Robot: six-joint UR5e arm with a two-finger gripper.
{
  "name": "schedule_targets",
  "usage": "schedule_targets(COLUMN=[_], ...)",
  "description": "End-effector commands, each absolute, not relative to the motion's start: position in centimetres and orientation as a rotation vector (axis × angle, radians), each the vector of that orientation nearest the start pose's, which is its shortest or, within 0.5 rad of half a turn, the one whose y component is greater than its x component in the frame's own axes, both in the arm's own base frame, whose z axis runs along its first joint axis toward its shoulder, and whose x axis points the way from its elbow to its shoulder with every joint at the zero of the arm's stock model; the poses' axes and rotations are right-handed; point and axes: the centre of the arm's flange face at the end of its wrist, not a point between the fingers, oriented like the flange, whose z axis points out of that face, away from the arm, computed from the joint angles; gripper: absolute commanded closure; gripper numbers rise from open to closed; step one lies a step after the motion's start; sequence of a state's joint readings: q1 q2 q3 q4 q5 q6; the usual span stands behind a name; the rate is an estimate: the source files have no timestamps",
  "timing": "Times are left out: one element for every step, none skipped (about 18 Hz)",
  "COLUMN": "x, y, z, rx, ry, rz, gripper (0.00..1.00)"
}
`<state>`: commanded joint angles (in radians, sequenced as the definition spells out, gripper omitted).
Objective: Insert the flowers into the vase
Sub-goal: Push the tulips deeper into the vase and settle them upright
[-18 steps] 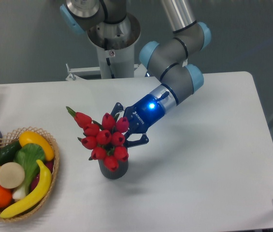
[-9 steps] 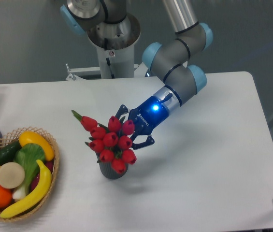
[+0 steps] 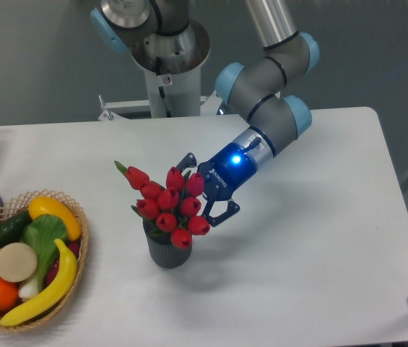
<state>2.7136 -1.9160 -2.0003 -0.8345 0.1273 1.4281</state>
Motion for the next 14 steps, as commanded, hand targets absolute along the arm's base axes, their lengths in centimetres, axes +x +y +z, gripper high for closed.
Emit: schedule_targets(x=[-37.9,-37.8,-37.7,-37.4,-37.2,-36.9,-36.8,-36.6,-36.2,-35.9,-35.9,-35.9,-36.1,-36.2], y=[42.8,42.7,42.5,42.3,42.2,42.0,41.7,41.6,41.3,41.0,40.7,40.4,39.9,39.4], z=[27.7,28.2,28.8,29.4,30.0,30.2,30.7,31.1,31.5,31.8,32.4,32.6,33.1,33.6], rx=[-1.704,-1.705,-1.718,-1.741,-1.770,-1.800,-1.826,-1.851,-1.881,-1.917,-1.954,-1.995,-2.033,-2.069], ry=[0.224,0.230,0.241,0.256,0.271,0.281,0.294,0.304,0.316,0.330,0.342,0.353,0.361,0.364], rz=[-0.449,-0.439,-0.424,-0.404,-0.385,-0.371,-0.350,-0.333,-0.314,-0.290,-0.261,-0.235,-0.200,-0.170], gripper=[0.00,0.00,0.00,0.00,0.00,0.00,0.00,0.00,0.00,0.00,0.00,0.00,0.00,0.00])
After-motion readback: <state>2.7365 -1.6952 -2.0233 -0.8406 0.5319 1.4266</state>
